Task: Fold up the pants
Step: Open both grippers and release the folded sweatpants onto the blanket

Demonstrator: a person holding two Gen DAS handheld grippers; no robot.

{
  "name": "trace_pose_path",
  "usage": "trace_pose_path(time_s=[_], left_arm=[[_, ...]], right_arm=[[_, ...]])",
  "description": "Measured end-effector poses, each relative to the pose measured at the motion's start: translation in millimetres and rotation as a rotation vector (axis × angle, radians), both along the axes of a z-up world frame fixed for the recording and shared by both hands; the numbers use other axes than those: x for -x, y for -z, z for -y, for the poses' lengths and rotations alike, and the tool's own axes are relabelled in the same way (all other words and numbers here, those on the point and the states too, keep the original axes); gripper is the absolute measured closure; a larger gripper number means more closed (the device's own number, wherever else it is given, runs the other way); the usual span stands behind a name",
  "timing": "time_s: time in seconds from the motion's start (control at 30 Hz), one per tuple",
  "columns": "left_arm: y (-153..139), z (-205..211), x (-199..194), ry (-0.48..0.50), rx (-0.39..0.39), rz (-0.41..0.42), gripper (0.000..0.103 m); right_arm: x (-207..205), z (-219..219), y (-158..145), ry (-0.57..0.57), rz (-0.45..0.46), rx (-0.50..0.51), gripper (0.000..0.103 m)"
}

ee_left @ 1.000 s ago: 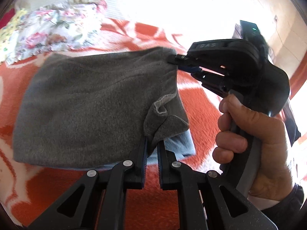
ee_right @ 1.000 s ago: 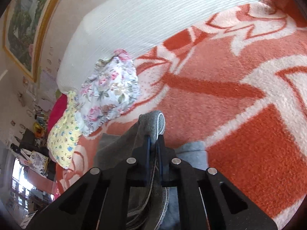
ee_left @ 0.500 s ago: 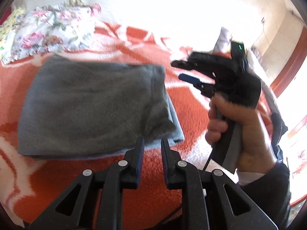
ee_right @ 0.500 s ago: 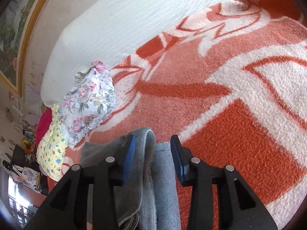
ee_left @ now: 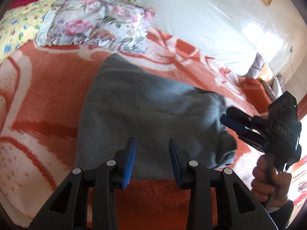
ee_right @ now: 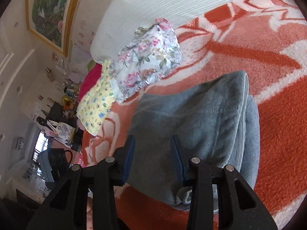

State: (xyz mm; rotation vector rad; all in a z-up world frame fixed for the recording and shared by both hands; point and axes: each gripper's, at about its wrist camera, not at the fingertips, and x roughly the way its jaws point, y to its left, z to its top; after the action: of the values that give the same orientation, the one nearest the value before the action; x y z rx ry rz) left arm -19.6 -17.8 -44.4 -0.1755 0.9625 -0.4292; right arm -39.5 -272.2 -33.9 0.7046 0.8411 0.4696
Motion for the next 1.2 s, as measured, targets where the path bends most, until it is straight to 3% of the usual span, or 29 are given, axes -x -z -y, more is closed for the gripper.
trace_pose_path(time_s=[0.17,0.23,0.33,0.4,0.47,0.63,0.7,0.83,0.93,1.2], left_arm=[[28.6,-11.4,-8.3,-0.028,-0.078,-0.059,0.067],[47.2,-6.4,-11.1,0.022,-0.139,-0.106,0.067],[49.4,-10.9,-6.0,0.034,-0.126,-0.104,0.067],[39.9,-17.9,-4.9,0.033,-0.102,-0.088,0.067],[28.3,-28.7,-10.4,0.015,-0.070,-0.081,0.064],[10.1,-68.7,-33.2,-0.077,0.015,-0.069,0.048],[11.3,-73.4,-43.4,-0.062,0.013,-0.081,0.042],[20.3,-70.2,-62.0,-0.001,0.030,-0.120,0.038],[29.1,-62.2,-71.4,0.001,-0.026,-0.123,0.037],[57.7,-48.4,-84.6,0.032,-0.033,-0.191,0.036]], right_arm=[[11.0,13.5,31.0,0.089,-0.201,0.204,0.065],[15.8,21.0,31.1,0.107,-0.201,0.178,0.065],[22.8,22.4,20.2,0.141,-0.157,0.202,0.064],[27.8,24.4,9.9,0.189,-0.113,0.250,0.047],[28.6,30.1,6.7,0.243,-0.099,0.268,0.023],[16.3,47.1,26.9,0.300,-0.204,0.158,0.022],[13.5,51.0,31.8,0.320,-0.243,0.148,0.022],[9.7,49.7,33.9,0.311,-0.243,0.120,0.022],[6.6,45.1,36.6,0.299,-0.267,0.175,0.022],[2.3,40.9,45.3,0.272,-0.299,0.222,0.022]])
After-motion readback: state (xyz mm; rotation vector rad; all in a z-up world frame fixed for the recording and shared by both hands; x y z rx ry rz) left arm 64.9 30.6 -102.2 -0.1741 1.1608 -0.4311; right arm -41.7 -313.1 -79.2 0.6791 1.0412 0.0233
